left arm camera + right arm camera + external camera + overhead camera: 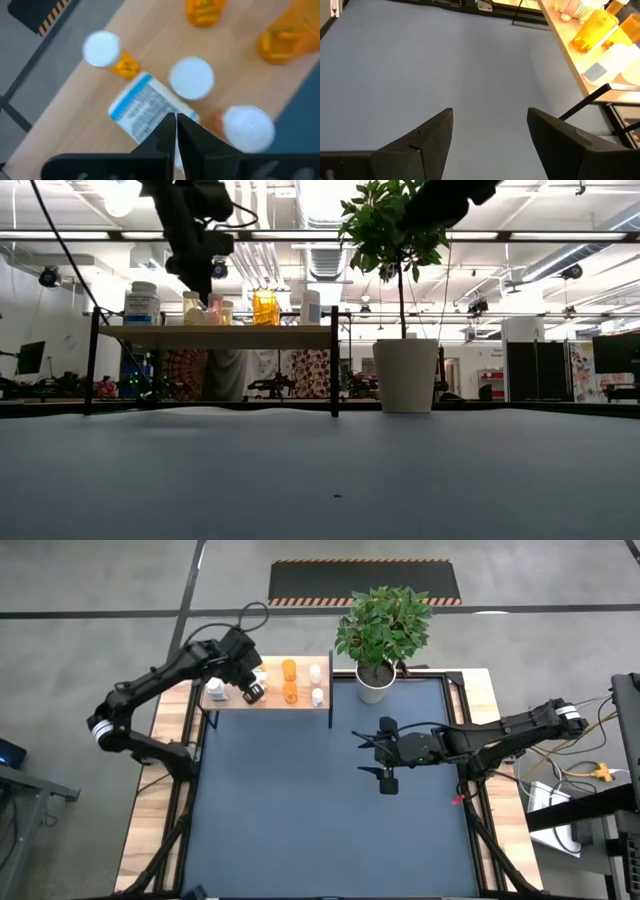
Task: Pick and place medicine bottles onto shelf by color
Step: Put the white pill bottle on the shelf
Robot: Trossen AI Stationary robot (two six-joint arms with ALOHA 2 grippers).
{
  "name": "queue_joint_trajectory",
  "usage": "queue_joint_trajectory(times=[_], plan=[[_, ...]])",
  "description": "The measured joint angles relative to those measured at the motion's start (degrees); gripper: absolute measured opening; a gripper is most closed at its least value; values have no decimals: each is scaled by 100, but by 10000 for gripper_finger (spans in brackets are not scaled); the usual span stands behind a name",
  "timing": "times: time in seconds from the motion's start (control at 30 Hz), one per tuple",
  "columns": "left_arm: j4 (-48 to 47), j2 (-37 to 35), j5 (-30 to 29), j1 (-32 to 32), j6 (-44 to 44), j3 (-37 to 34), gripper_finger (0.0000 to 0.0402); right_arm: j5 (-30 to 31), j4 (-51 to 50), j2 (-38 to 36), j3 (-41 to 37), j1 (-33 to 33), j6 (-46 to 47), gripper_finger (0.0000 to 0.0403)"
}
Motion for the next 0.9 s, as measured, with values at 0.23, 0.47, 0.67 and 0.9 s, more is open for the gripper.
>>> queue_joint_trajectory(times=[0.23, 0.47, 0.67, 0.9], plan=[[-39, 228, 39, 232, 5, 59, 4, 0, -51, -1, -40, 0, 48, 244], [26, 358, -26, 305, 108, 59, 38, 0, -49, -1, -40, 0, 45, 244], [-144, 234, -502, 312, 216, 46, 48, 1, -49, -1, -41, 0, 47, 244], [-294, 140, -1172, 319, 308, 40, 48, 2, -49, -1, -42, 0, 54, 244]])
